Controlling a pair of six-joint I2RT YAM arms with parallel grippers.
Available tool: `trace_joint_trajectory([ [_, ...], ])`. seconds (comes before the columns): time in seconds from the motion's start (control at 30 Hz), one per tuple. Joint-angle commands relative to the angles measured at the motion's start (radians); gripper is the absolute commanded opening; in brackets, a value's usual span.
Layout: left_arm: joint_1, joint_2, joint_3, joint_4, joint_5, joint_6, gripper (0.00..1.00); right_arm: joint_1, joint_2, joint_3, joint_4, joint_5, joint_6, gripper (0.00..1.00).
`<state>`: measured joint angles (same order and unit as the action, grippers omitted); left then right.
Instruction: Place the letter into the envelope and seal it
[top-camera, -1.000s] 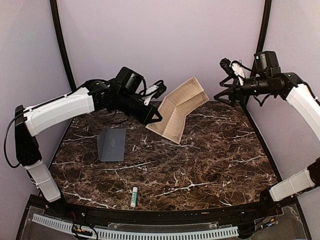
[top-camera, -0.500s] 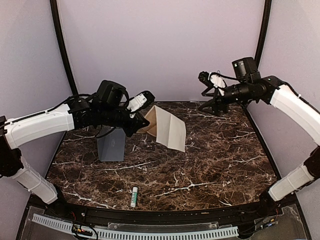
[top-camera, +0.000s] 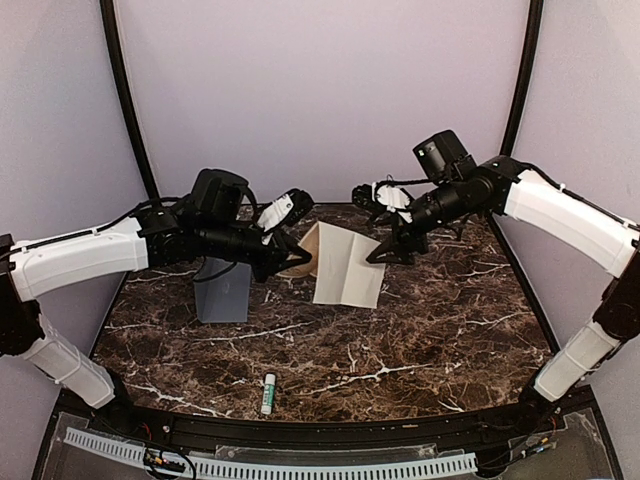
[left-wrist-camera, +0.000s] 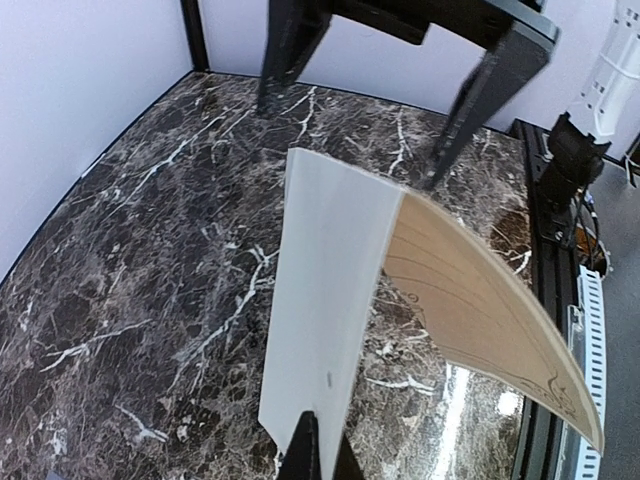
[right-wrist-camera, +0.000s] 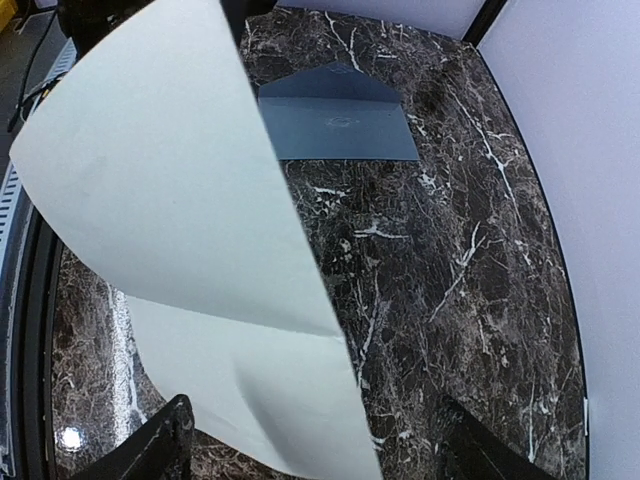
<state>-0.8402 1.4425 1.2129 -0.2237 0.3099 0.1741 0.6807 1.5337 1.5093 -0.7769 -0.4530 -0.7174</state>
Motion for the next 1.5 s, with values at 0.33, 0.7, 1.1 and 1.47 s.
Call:
trace_joint_trajectory([
  [0.33,-0.003,-0.141,-0.115,0.14,0.231,0.126,0.0,0.037,0.021,0.029,-0.081,-0.118,-0.019,0.72],
  [0.7,-0.003,-0.142,-0.115,0.138,0.204,0.121,0.0,0.052,0.055,0.052,-0.128,-0.174,0.001,0.52],
  [1.1,-0.003,-0.125,-0.102,0.121,0.136,0.117,0.0,0.052,0.053,0.108,-0.208,-0.195,-0.003,0.38],
  [1.47,-0.003,-0.131,-0.105,0.134,0.14,0.105,0.0,0.052,0.057,0.085,-0.203,-0.196,0.025,0.2],
])
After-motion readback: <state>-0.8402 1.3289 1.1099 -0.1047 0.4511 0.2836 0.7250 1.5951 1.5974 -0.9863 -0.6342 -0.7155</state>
